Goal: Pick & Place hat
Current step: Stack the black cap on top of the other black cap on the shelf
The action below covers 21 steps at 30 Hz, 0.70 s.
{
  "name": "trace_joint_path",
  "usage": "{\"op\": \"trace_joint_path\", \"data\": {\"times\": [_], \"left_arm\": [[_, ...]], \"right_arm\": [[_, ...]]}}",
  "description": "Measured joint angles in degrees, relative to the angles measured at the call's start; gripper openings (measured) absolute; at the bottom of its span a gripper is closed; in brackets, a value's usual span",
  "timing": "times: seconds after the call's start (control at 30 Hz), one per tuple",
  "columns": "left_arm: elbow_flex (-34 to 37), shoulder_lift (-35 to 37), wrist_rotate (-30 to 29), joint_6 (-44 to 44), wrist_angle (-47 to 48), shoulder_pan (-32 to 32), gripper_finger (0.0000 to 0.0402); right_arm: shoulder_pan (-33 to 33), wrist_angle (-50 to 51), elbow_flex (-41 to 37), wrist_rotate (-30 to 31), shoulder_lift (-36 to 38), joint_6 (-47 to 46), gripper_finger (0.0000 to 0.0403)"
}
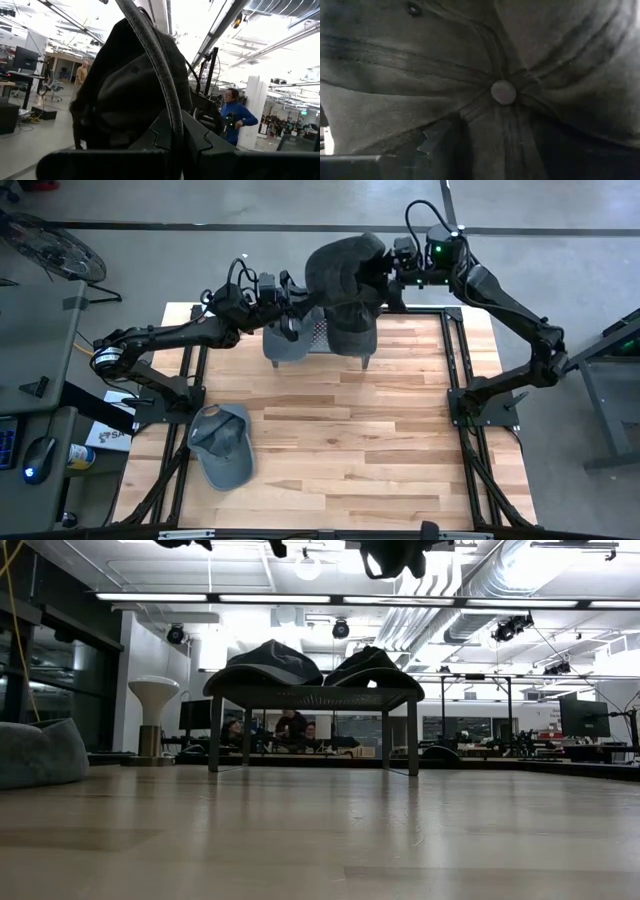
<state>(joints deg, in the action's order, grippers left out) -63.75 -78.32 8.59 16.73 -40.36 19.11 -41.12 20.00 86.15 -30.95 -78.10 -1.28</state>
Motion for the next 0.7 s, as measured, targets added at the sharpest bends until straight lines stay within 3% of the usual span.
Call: {"op": "trace_joint_path", "data": {"times": [0.47,0.7], "left_arm": [[0.0,0.0,-1.2,0.3,0.1,0.0,0.0006],[0.0,0.0,-3.0,0.1,0.1,0.0,0.0006]], "right_arm": [[-6.4,-0.1,0.0,0.4,4.7,1.6,0.0238],[-10.0,0.3,0.0,-2.4,5.5,1.8,0.0238]]}}
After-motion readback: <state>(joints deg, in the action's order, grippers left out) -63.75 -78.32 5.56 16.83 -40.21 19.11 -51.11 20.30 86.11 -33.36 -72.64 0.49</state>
